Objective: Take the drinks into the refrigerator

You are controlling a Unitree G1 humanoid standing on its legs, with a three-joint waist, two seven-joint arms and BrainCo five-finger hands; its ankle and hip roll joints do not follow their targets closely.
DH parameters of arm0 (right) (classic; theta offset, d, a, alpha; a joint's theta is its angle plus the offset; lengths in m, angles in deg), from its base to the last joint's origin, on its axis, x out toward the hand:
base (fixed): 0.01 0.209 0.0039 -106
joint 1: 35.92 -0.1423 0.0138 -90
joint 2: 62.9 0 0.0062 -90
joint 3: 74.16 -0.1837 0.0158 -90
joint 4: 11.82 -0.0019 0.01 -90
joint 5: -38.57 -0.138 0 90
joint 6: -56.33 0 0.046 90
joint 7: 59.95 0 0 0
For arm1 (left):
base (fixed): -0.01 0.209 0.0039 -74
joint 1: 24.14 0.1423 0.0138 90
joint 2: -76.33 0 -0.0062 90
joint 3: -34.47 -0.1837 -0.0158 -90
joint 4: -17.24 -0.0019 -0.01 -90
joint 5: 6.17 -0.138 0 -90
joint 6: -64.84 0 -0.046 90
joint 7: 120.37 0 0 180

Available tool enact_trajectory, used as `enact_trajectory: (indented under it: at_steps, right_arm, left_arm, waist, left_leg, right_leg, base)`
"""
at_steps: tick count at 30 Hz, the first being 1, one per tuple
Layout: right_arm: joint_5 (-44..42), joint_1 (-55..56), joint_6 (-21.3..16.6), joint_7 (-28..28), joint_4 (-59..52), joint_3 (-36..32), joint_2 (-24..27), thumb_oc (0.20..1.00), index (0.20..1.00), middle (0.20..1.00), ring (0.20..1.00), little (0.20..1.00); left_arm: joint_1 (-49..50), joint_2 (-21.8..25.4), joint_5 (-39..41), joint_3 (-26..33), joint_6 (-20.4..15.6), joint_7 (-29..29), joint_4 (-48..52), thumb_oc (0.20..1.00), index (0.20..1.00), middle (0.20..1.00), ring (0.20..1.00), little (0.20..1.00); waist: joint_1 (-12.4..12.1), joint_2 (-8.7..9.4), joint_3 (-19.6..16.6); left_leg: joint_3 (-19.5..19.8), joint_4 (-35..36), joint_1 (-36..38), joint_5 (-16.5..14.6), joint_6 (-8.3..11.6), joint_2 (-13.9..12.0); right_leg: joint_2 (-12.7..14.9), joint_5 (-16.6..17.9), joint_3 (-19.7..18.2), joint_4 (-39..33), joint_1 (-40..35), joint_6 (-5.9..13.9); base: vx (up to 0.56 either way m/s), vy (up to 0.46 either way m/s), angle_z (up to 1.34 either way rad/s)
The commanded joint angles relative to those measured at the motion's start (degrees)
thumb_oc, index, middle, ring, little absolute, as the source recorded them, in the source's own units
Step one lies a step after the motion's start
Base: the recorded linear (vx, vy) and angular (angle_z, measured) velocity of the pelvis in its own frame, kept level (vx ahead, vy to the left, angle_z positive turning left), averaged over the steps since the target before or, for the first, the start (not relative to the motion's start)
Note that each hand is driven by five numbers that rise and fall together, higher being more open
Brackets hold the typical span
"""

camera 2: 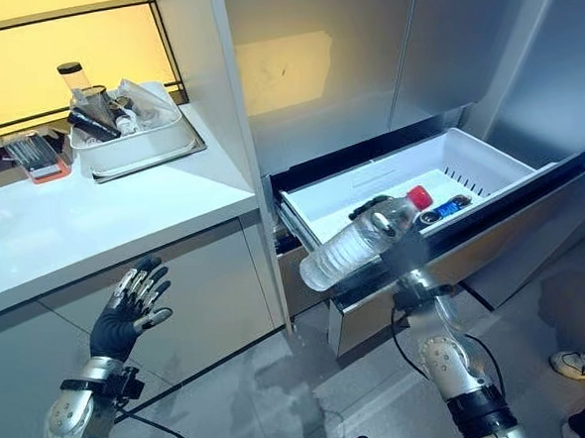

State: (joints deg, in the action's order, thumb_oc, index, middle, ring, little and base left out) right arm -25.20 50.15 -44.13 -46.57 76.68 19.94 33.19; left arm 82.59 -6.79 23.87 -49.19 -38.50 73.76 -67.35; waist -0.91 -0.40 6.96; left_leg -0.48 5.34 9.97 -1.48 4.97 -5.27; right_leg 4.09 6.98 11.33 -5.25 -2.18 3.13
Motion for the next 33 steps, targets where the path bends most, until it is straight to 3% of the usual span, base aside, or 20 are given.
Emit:
enact_trajectory:
  at_steps: [1, 5, 6, 8, 9, 11, 12, 14, 15, 20, 28, 33]
  right_arm:
    - [0.3, -7.2, -7.2, 1.7, -8.8, -6.1, 0.5, 0.2, 0.2, 0.2, 0.2, 0.2]
    - [1.8, -9.0, -8.2, 0.7, -7.2, -7.8, 3.2, 0.2, 0.2, 0.2, 0.2, 0.2]
    - [3.5, -10.8, -8.3, 0.3, -6.7, -8.5, 6.7, 0.2, 0.2, 0.2, 0.2, 0.2]
    - [3.5, -12.0, -8.5, -0.1, -5.6, -8.6, 8.5, 0.2, 0.2, 0.2, 0.2, 0.2]
    - [3.6, -14.9, -8.7, -0.8, -2.7, -8.3, 13.1, 0.2, 0.2, 0.2, 0.2, 0.2]
    - [3.6, -16.5, -8.8, -1.1, -1.6, -8.4, 15.5, 0.2, 0.2, 0.2, 0.2, 0.2]
    - [3.9, -20.5, -9.3, -2.7, 1.5, -7.4, 19.9, 0.2, 0.2, 0.2, 0.2, 0.2]
    - [3.5, -22.7, -9.4, -2.8, 3.2, -6.1, 21.8, 0.2, 0.2, 0.2, 0.2, 0.2]
    - [3.8, -26.6, -8.8, -3.0, 4.6, -4.3, 25.5, 0.2, 0.2, 0.2, 0.2, 0.2]
    - [4.0, -36.5, -8.6, -3.4, 9.3, 1.1, 31.4, 0.2, 0.2, 0.2, 0.2, 0.2]
    - [7.1, -50.6, -8.1, -4.4, 16.9, 11.8, 36.0, 0.2, 0.2, 0.2, 0.2, 0.2]
    - [8.7, -54.6, -8.0, -4.9, 21.7, 15.1, 35.9, 0.2, 0.2, 0.2, 0.2, 0.2]
  left_arm:
    - [-0.6, 2.1, -1.3, 3.3, -4.7, 0.1, 3.2, 1.0, 1.0, 1.0, 1.0, 1.0]
    - [-0.6, 2.1, -1.2, 3.5, -5.1, 0.4, 3.1, 1.0, 1.0, 1.0, 1.0, 1.0]
    - [-0.8, 2.2, 0.0, 3.2, -5.1, 1.2, 3.2, 1.0, 1.0, 1.0, 1.0, 1.0]
    - [-1.0, 2.3, 0.6, 2.8, -5.0, 1.6, 3.1, 1.0, 1.0, 1.0, 1.0, 1.0]
    - [-1.0, 3.5, 1.7, 2.0, -5.0, 2.4, 3.8, 1.0, 1.0, 1.0, 1.0, 1.0]
    - [-1.0, 3.8, 2.4, 1.8, -5.0, 2.8, 3.9, 1.0, 1.0, 1.0, 1.0, 1.0]
    - [-1.2, 4.9, 3.7, 0.6, -4.8, 3.0, 3.7, 1.0, 1.0, 1.0, 1.0, 1.0]
    - [-1.5, 5.2, 4.4, 0.2, -4.8, 3.3, 3.5, 1.0, 1.0, 1.0, 1.0, 1.0]
    - [-1.9, 6.3, 4.7, -0.9, -4.7, 3.3, 3.0, 1.0, 1.0, 1.0, 1.0, 1.0]
    - [-1.8, 7.4, 6.3, -2.2, -4.2, 3.9, 2.8, 1.0, 1.0, 1.0, 1.0, 1.0]
    - [-3.6, 9.9, 7.9, -4.9, -4.6, 4.3, 2.8, 1.0, 1.0, 1.0, 1.0, 1.0]
    - [-4.5, 10.5, 8.5, -6.2, -5.1, 4.3, 3.1, 1.0, 1.0, 1.0, 1.0, 1.0]
  waist:
    - [0.3, 2.13, 0.0]
    - [0.1, 2.35, 0.3]
    - [0.0, 2.53, 0.6]
    - [-0.1, 2.51, 0.8]
    - [-0.4, 2.74, 1.2]
    - [-0.4, 2.69, 1.4]
    - [-0.6, 2.87, 2.0]
    - [-0.6, 2.74, 2.4]
    - [-0.7, 2.75, 3.0]
    - [-1.1, 2.29, 4.3]
    - [-1.8, 0.92, 7.2]
    - [-2.3, 0.0, 8.2]
  left_leg:
    - [1.3, -0.7, 1.7, -4.3, -5.66, 5.1]
    - [1.4, -0.8, 1.3, -4.2, -5.69, 5.1]
    - [1.4, -0.9, 0.9, -4.1, -5.72, 5.1]
    - [1.4, -1.1, 0.5, -4.2, -5.75, 5.1]
    - [1.3, -1.4, -0.1, -4.2, -5.76, 5.2]
    - [1.3, -1.6, -0.4, -4.2, -5.76, 5.2]
    - [1.2, -1.9, -1.1, -4.0, -5.75, 5.2]
    - [1.1, -2.1, -1.5, -4.0, -5.76, 5.3]
    - [1.0, -2.3, -2.2, -3.7, -5.75, 5.2]
    - [0.8, -2.5, -3.8, -3.0, -5.62, 5.1]
    - [1.1, -3.3, -7.4, -1.7, -5.03, 4.9]
    - [1.3, -4.1, -9.2, -1.3, -4.67, 4.9]
  right_leg:
    - [-1.2, -9.0, 0.6, 7.1, -2.3, 0.84]
    - [-1.2, -9.0, 0.6, 7.3, -1.7, 0.87]
    - [-1.1, -9.0, 0.6, 7.5, -1.3, 0.91]
    - [-1.1, -9.0, 0.6, 7.6, -0.9, 0.94]
    - [-1.0, -8.9, 0.6, 7.8, -0.3, 1.02]
    - [-1.0, -8.9, 0.5, 8.0, 0.1, 1.06]
    - [-0.9, -8.8, 0.4, 8.6, 1.0, 1.1]
    - [-0.9, -8.8, 0.2, 9.1, 1.8, 1.12]
    - [-0.9, -8.9, 0.0, 9.9, 2.9, 1.09]
    - [-0.8, -8.8, 0.0, 10.9, 5.1, 1.04]
    - [-0.4, -8.9, 0.5, 12.8, 9.2, 0.62]
    - [-0.1, -9.0, 0.8, 13.5, 10.7, 0.49]
  base:
    - [0.0, 0.0, 0.0]
    - [0.0, 0.0, 0.0]
    - [0.0, 0.0, 0.0]
    - [0.0, 0.0, 0.0]
    - [0.0, 0.0, 0.0]
    - [0.0, 0.0, 0.0]
    - [-0.04, 0.001, -0.02]
    - [-0.04, 0.001, -0.03]
    - [-0.03, -0.001, -0.03]
    - [-0.02, -0.012, -0.05]
    - [-0.02, -0.016, -0.01]
    - [-0.01, -0.018, 0.1]
